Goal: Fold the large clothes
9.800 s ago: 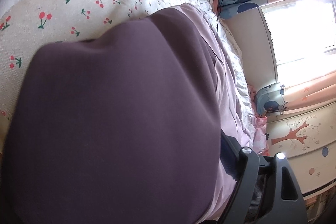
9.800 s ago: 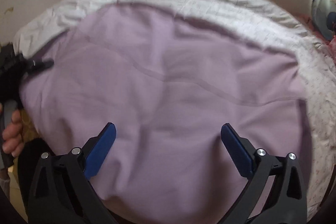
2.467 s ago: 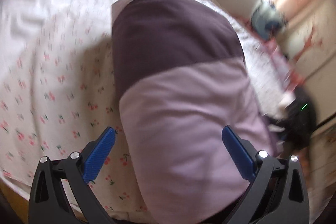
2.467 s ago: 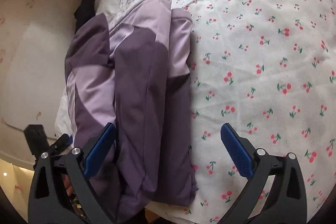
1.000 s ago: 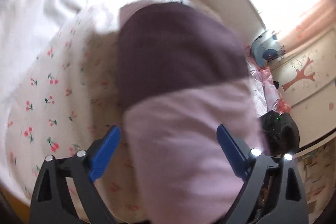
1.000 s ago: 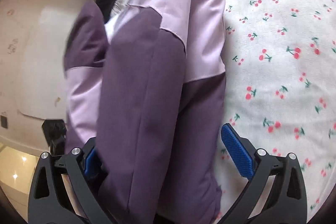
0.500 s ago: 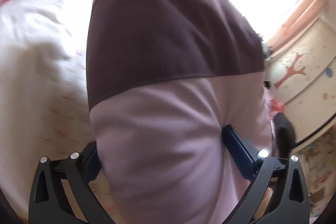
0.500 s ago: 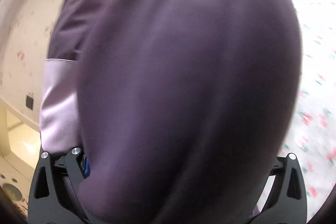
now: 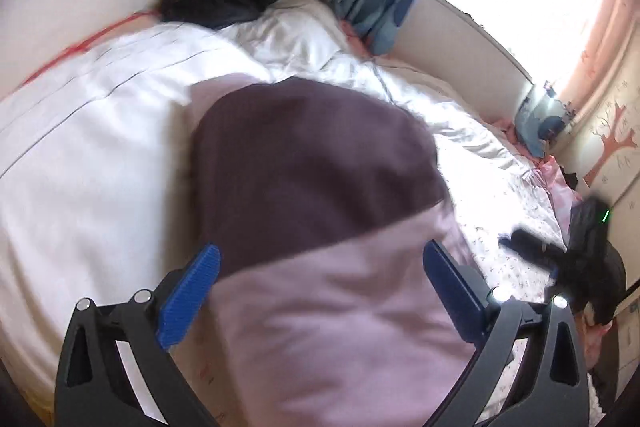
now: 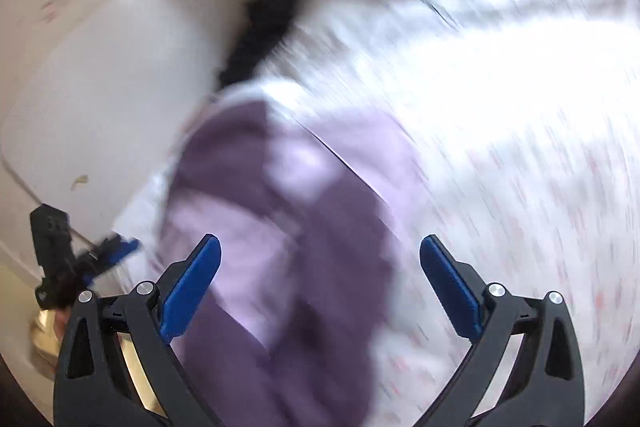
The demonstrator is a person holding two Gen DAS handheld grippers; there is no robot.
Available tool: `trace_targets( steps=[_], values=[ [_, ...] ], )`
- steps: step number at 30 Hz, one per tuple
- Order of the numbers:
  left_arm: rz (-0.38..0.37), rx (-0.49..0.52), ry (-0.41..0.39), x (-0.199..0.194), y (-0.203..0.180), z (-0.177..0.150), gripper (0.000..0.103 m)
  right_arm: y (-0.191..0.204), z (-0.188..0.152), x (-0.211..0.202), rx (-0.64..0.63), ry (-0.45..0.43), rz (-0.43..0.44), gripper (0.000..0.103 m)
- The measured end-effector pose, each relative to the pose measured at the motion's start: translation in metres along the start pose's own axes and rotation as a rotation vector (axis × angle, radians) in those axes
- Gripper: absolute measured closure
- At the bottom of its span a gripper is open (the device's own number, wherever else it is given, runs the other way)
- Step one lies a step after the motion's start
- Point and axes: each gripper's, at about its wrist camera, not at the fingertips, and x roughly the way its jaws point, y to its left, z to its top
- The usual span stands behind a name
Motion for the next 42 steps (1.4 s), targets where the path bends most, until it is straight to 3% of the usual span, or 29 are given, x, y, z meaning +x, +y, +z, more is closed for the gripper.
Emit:
trace_targets(
  steps=[2, 4, 5, 6, 9, 11, 13, 16, 18, 20, 22, 26, 30, 42],
  values=[
    [0.0, 0.018, 0.063, 0.031, -0.01, -0.008, 0.006, 0.046, 0.003, 0.027, -0.087, 0.035, -0.046, 0.007],
    [0.068, 0.063, 0.066, 0.054, -0.017, -0.005, 0.005, 0.045, -0.033, 0.074, -0.158, 0.131, -0.156, 0.007],
    [0.114, 0.122, 0.066, 0.065, -0.026, -0.014, 0.005, 0.044, -0.048, 0.092, -0.158, 0.121, -0.146, 0.006],
    [0.135, 0.161, 0.066, 0.071, -0.033, -0.018, 0.005, 0.02, -0.068, 0.088, -0.138, 0.08, -0.11, 0.006],
    [0.248, 0.242, 0.079, 0.075, -0.046, -0.025, 0.005, 0.008, -0.062, 0.098, -0.083, 0.112, -0.067, 0.007],
    [0.264, 0.202, 0.071, 0.053, -0.043, -0.025, 0.005, 0.02, -0.044, 0.081, -0.092, 0.152, -0.103, 0.007],
    [0.277, 0.161, 0.051, 0.022, -0.041, -0.038, 0.005, 0.022, -0.044, 0.036, -0.13, 0.12, -0.142, 0.007],
    [0.346, 0.164, 0.013, -0.008, -0.057, -0.062, 0.005, 0.041, -0.083, -0.011, -0.226, 0.005, -0.25, 0.007],
    [0.37, 0.174, 0.022, -0.016, -0.066, -0.08, 0.005, 0.038, -0.118, -0.014, -0.255, 0.061, -0.304, 0.007],
    [0.377, 0.181, 0.038, -0.028, -0.074, -0.1, 0.005, 0.02, -0.118, -0.002, -0.16, 0.145, -0.254, 0.007],
    [0.381, 0.206, 0.022, -0.04, -0.084, -0.11, 0.005, 0.021, -0.108, -0.02, -0.072, 0.129, -0.25, 0.007],
    [0.373, 0.207, -0.011, -0.064, -0.098, -0.13, 0.005, 0.059, -0.113, -0.072, -0.142, 0.029, -0.282, 0.007],
    [0.338, 0.166, -0.008, -0.077, -0.1, -0.14, 0.005, 0.092, -0.157, -0.115, -0.197, 0.006, -0.353, 0.007],
    [0.354, 0.142, -0.011, -0.101, -0.1, -0.162, 0.005, 0.109, -0.195, -0.12, -0.265, 0.034, -0.419, 0.007]
  ],
)
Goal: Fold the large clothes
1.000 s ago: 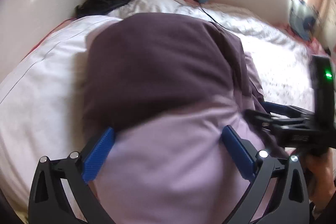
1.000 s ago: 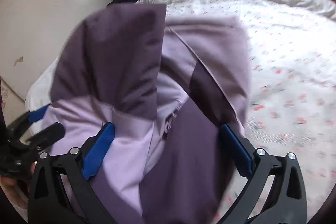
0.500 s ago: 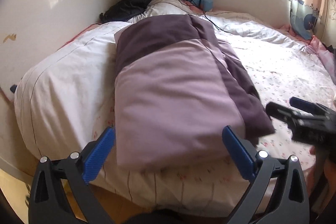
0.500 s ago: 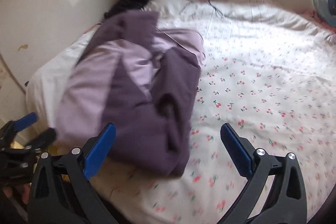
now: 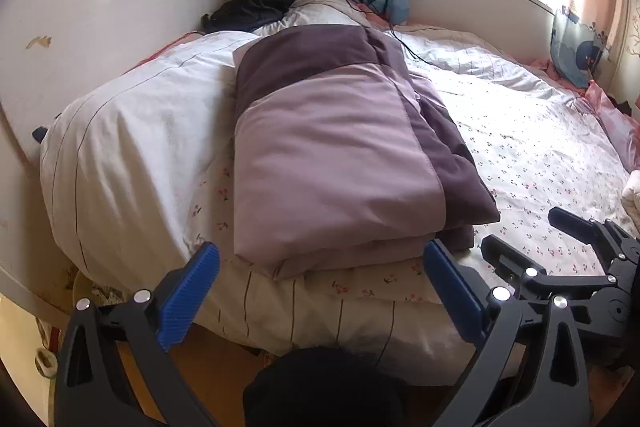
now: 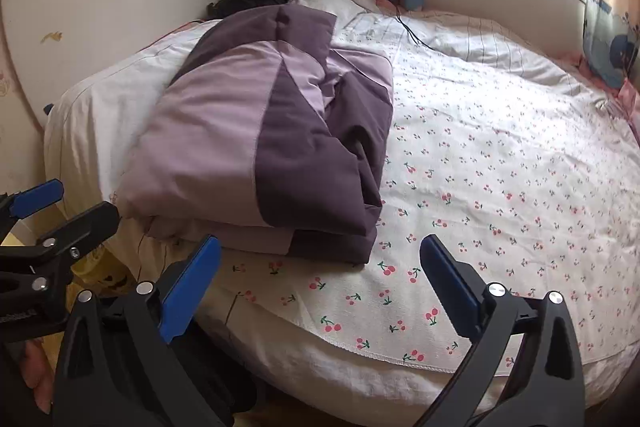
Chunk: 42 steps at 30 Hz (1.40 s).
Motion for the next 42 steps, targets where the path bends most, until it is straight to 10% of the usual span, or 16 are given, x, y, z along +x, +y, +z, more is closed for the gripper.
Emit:
trace_targets(
  steps=[42],
  values=[
    [0.028, -0.004, 0.086, 0.02, 0.008, -0.004, 0.005, -0.008, -0.016, 0.008, -0.001, 0.095, -0.021, 0.007]
  ],
)
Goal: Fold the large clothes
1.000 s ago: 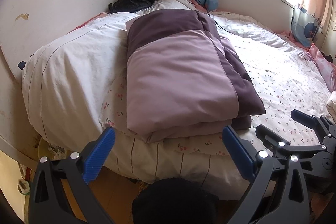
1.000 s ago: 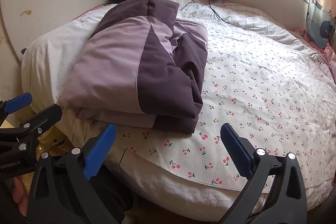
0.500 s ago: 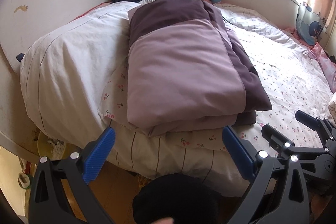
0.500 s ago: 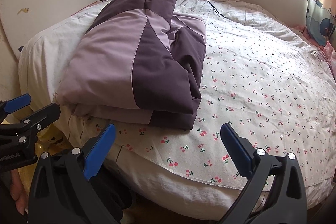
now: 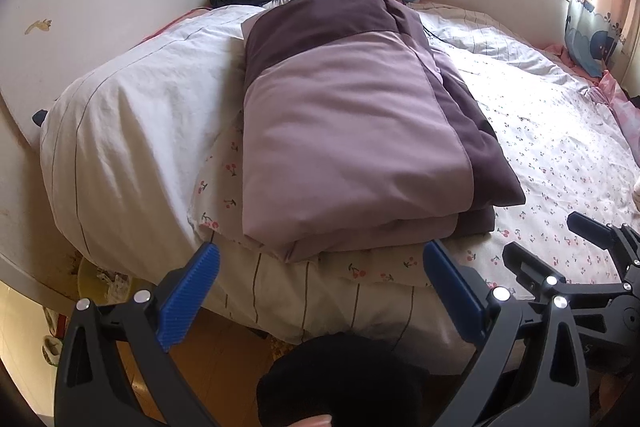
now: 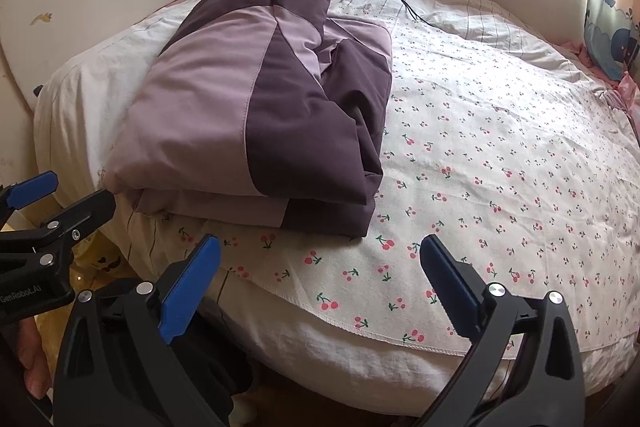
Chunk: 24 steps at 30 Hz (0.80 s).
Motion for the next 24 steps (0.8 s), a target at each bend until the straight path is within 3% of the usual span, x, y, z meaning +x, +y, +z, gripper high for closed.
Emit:
trace_targets(
  steps=[11, 19, 24],
  values=[
    [-0.015, -0.015, 0.021, 0.003, 0.0, 0.0, 0.005, -0.005, -0.004, 0.003, 0.017, 0.014, 0.01, 0.007],
    [-0.006, -0.03, 0.083, 0.011, -0.002, -0.003, 0.005, -0.013, -0.009, 0.007, 0.035, 0.031, 0.021, 0.007],
    [-0.042, -0.042, 0.095, 0.014, 0.0, -0.003, 0.005, -0.019, -0.013, 0.009, 0.054, 0.041, 0.024, 0.007]
  ],
)
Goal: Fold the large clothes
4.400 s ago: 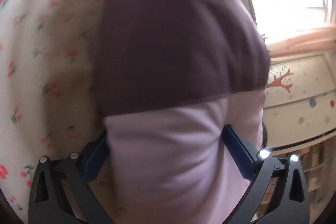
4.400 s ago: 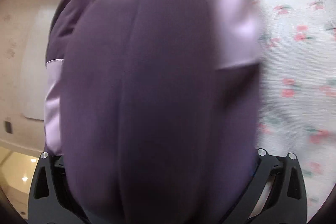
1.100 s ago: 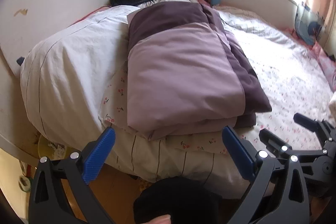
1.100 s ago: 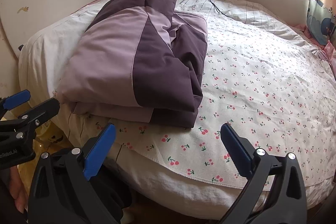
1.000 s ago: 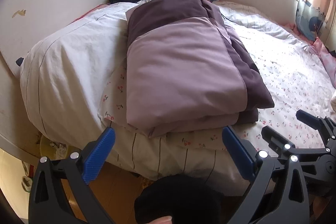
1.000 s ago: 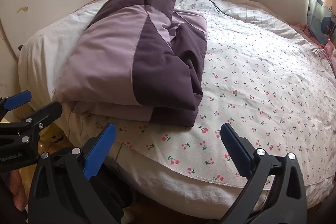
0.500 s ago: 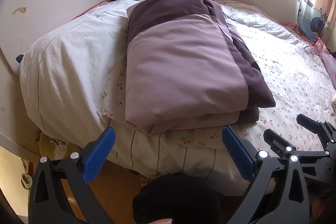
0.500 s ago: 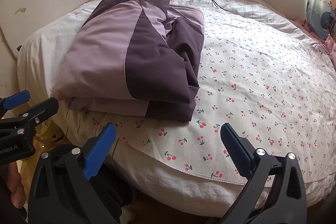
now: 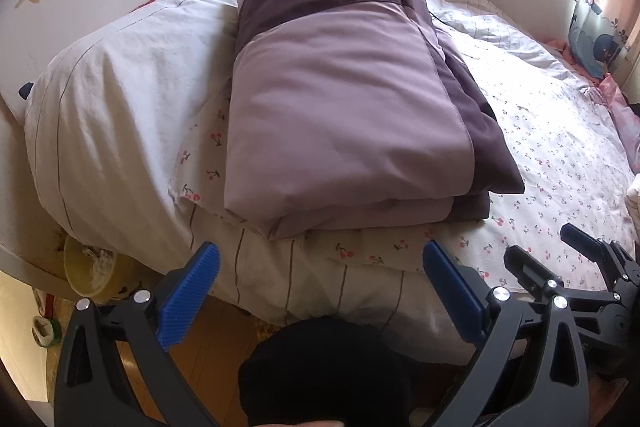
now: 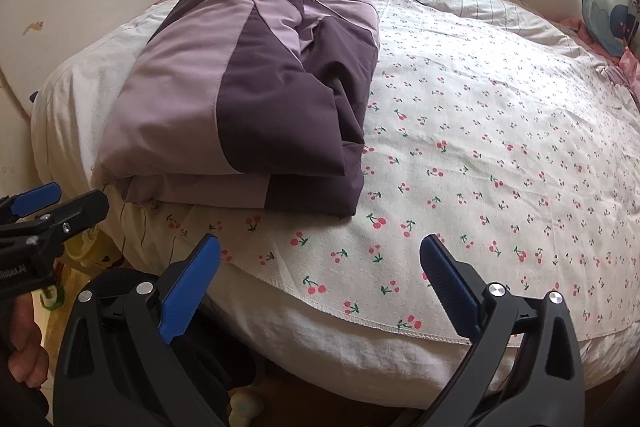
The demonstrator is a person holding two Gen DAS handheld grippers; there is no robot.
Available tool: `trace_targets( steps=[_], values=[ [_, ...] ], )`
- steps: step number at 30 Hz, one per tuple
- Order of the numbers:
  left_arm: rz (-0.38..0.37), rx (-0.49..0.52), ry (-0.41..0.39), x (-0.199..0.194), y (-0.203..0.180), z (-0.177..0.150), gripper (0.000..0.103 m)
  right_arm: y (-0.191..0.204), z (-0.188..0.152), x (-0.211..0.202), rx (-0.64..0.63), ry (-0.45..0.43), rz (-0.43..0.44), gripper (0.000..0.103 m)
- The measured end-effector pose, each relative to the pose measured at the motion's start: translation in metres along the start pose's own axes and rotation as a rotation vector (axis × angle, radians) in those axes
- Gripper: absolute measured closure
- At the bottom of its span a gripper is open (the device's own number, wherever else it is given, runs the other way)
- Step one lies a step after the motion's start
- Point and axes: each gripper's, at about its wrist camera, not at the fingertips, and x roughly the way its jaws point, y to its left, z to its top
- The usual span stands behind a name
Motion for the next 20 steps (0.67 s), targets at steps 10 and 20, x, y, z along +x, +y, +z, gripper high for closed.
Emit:
trace_targets(
  steps=[10, 20],
  values=[
    [0.04, -0.015, -0.114, -0.014, 0.004, 0.0, 0.006, -0.005, -0.003, -0.002, 0.011, -0.011, 0.005, 0.007],
    [0.021, -0.005, -0.069, -0.008, 0.001, 0.001, 0.006, -0.002, -0.004, -0.002, 0.002, -0.006, 0.011, 0.007]
  ],
)
